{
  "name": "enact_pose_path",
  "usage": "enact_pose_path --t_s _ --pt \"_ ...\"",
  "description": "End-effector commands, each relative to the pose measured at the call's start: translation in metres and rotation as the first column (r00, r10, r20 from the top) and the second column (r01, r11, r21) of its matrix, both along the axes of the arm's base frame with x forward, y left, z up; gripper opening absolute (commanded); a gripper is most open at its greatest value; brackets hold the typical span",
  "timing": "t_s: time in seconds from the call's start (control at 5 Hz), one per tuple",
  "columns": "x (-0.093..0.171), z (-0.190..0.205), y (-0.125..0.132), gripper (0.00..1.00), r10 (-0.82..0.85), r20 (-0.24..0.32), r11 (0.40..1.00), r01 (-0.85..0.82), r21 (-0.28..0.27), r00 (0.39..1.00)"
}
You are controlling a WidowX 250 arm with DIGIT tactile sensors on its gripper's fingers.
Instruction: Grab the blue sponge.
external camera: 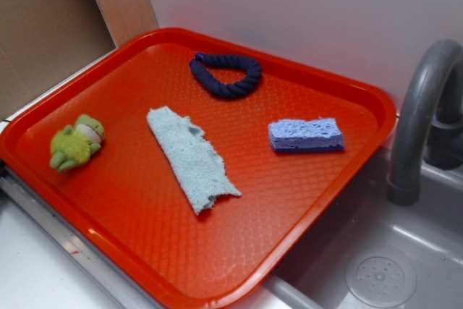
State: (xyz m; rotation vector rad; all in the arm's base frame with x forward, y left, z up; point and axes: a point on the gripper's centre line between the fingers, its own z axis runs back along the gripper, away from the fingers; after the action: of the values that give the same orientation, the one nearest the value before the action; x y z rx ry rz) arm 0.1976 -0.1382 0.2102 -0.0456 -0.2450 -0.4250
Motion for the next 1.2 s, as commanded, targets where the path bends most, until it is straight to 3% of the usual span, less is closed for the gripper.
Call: enact_pose_path --t_s 0.0,0.2,0.4,0.6,0.8,1.0 --pt "0.030 -0.011 -0.080 1.00 -0.202 0.054 0.979 0.203 -0.010 0.978" --pt "0.038 -0.028 -0.119 1.00 -0.291 0.026 0.956 0.290 0.033 0.956" --pt "0.043 -0.045 -0.145 1.00 -0.381 0.002 0.924 0.381 0.012 0.925" --pt "0.050 -0.071 -0.165 1.00 -0.409 -0.054 0.910 0.411 0.051 0.911" --pt "0.061 -0.105 -0.177 1.00 -0.407 -0.145 0.907 0.418 0.053 0.902" --pt "0.062 -0.127 -0.192 1.00 -0.530 -0.156 0.844 0.536 0.002 0.834"
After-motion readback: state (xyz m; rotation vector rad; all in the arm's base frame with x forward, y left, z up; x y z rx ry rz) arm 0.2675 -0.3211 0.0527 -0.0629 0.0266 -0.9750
